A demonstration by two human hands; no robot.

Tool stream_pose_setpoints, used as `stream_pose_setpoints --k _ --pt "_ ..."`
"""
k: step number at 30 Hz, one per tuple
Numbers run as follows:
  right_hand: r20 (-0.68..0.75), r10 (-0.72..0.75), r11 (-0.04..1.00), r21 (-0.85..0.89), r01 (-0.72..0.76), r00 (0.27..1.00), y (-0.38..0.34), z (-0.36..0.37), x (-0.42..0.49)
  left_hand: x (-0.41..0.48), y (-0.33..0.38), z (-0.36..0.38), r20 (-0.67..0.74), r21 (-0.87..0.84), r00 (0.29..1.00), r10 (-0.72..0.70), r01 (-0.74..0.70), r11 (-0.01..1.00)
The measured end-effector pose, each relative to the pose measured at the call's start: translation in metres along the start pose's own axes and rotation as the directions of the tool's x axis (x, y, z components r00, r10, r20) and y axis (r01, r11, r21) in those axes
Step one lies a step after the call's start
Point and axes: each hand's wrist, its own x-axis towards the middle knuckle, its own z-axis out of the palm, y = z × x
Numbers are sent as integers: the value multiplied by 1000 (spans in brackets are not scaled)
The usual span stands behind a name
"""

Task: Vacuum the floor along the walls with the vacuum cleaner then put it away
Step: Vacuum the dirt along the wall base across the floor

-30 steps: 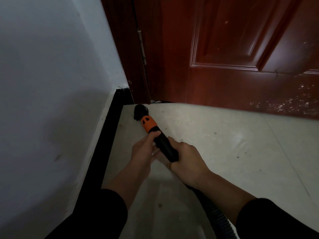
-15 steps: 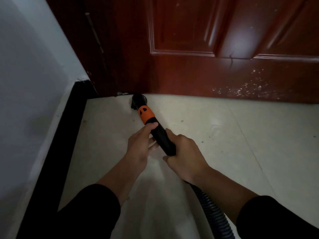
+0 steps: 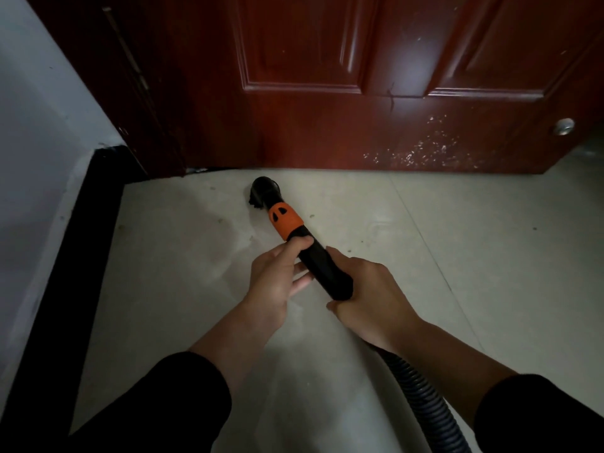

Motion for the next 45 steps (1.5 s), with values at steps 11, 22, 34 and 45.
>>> stream_pose_setpoints --k 11,22,34,45 --pt "16 82 994 64 -83 996 18 -14 -26 -33 -17 20 -42 21 999 -1 2 1000" --pt "16 35 995 90 -37 999 12 -6 -37 -57 -21 8 -105 1 994 1 -1 1000" --pt "76 -27 982 191 12 997 -9 16 -21 -64 -5 -22 -173 -42 985 25 -32 999" --pt "120 -98 967 246 66 988 -40 40 2 -60 17 -58 -221 -79 973 59 -79 994"
